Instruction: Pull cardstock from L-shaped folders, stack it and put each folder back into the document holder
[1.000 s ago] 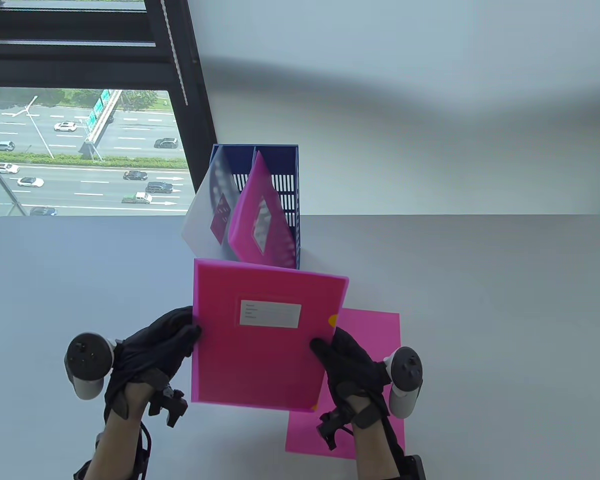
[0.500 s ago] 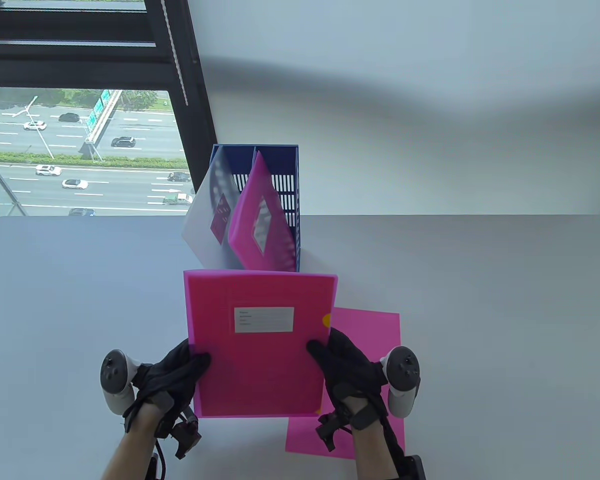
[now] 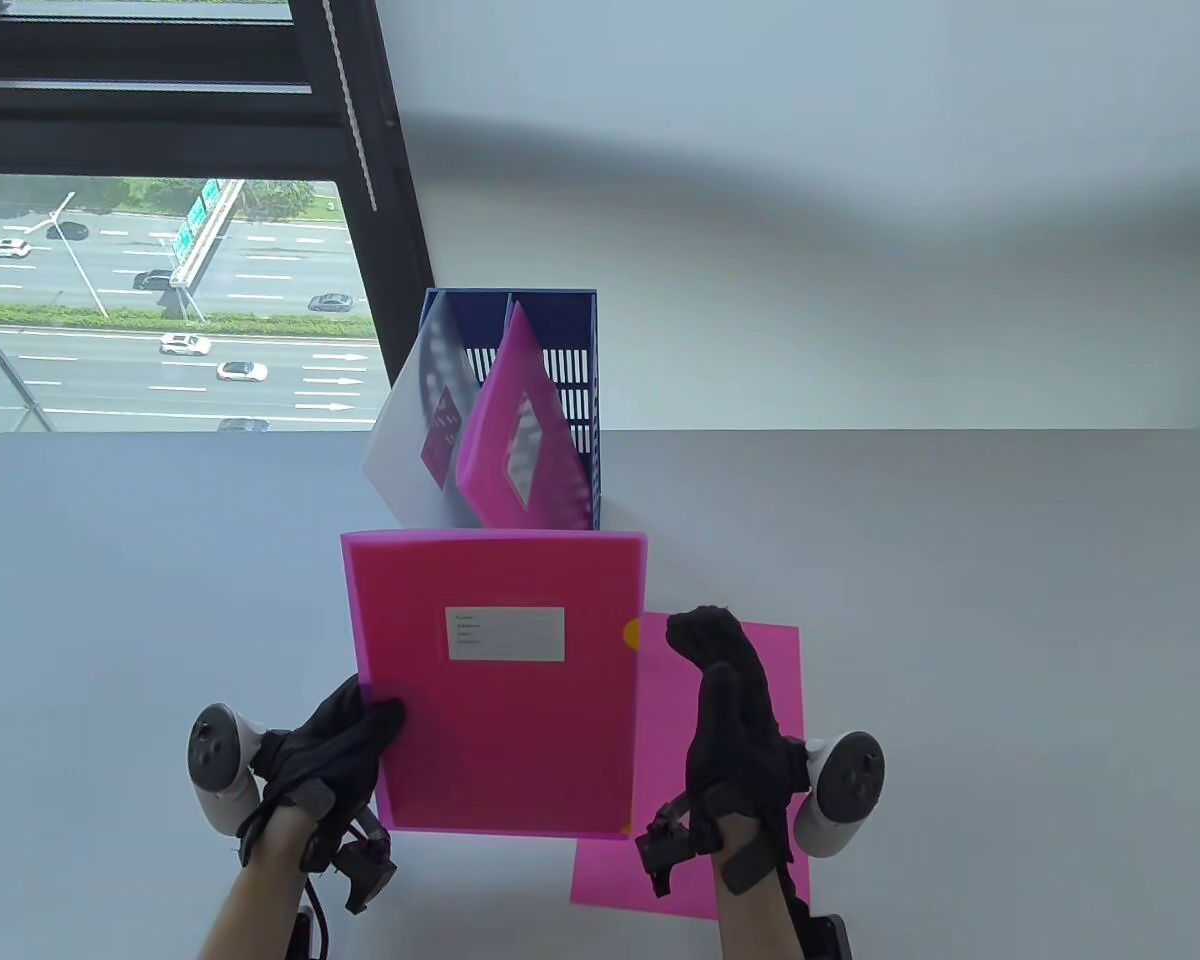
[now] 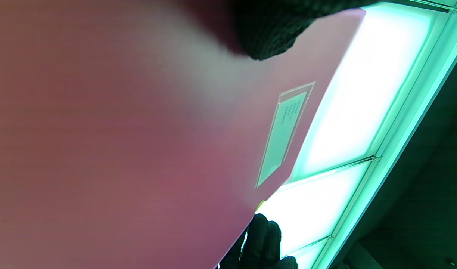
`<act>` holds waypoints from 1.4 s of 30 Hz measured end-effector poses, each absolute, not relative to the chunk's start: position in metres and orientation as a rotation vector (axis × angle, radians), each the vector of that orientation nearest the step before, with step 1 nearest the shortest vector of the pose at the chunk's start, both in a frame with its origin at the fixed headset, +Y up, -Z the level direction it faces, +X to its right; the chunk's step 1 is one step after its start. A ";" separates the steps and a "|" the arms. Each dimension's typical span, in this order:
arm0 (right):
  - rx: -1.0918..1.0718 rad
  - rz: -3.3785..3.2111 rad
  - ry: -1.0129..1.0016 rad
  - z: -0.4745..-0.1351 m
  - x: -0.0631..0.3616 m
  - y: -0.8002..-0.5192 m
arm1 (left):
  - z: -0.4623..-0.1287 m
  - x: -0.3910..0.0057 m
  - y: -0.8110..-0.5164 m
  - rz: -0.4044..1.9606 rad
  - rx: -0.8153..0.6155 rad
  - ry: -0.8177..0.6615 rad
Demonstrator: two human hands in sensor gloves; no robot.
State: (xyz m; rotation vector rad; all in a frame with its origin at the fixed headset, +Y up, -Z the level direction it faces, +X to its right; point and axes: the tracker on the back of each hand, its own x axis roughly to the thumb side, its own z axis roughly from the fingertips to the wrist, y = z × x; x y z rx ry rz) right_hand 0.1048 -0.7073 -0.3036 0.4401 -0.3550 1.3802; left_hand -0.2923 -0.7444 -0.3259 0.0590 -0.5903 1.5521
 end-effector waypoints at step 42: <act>0.442 1.376 -0.160 -0.312 0.086 -0.718 | -0.327 -0.293 -0.745 1.551 0.049 -0.640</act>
